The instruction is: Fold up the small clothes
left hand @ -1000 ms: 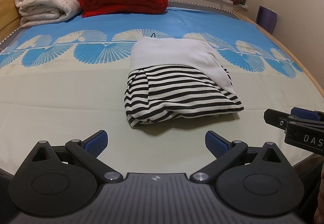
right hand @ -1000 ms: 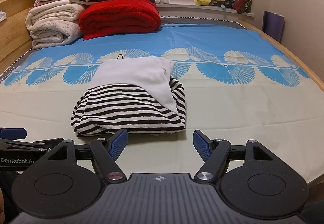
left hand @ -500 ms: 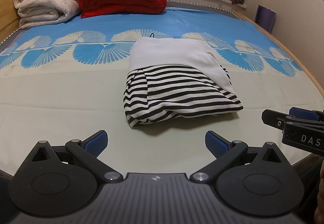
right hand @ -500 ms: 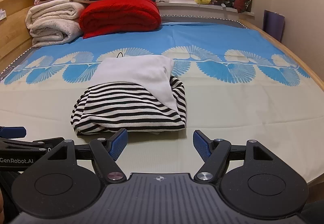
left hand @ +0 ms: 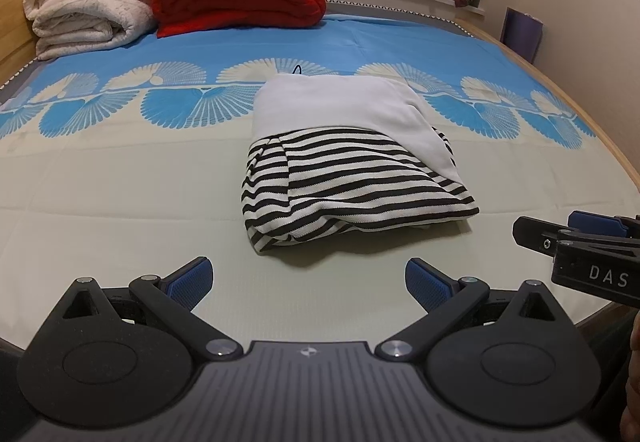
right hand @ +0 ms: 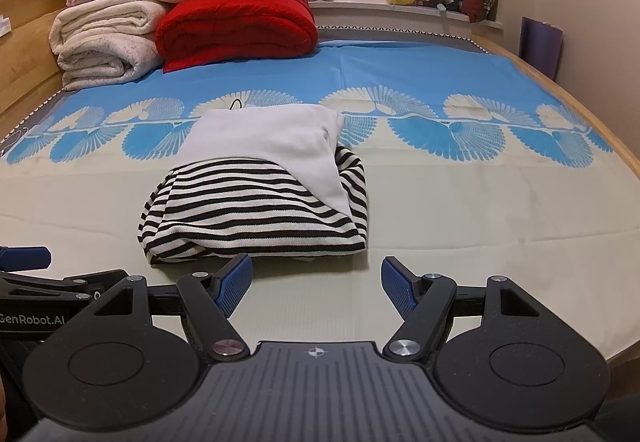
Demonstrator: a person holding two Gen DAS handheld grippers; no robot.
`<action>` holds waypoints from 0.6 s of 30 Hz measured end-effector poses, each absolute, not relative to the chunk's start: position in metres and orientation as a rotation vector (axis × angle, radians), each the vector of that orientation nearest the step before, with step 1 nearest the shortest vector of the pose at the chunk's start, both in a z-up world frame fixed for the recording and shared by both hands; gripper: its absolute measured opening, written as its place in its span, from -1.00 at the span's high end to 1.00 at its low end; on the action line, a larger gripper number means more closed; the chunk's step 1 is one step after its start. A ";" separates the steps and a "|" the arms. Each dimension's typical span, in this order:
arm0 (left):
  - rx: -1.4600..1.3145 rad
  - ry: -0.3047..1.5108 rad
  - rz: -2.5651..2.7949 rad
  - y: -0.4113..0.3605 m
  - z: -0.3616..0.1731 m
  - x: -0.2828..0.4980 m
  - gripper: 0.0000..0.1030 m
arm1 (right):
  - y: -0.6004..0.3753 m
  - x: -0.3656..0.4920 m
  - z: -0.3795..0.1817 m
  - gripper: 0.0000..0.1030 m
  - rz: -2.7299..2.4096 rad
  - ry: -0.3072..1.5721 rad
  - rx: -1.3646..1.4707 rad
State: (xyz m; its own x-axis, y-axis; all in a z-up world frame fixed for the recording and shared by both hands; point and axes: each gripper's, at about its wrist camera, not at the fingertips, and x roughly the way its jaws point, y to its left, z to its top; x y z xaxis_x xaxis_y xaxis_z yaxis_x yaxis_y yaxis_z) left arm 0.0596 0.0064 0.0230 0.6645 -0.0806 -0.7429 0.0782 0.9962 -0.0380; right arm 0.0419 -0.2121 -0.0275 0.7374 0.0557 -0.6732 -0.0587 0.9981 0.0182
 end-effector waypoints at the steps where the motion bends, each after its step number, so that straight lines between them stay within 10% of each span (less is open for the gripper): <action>1: -0.003 0.839 -0.090 0.006 0.023 0.059 -0.99 | -0.213 0.043 -0.028 -0.41 0.064 0.739 -0.004; 18: 0.006 0.827 -0.108 0.006 0.024 0.058 -0.99 | -0.212 0.043 -0.027 -0.41 0.063 0.740 -0.005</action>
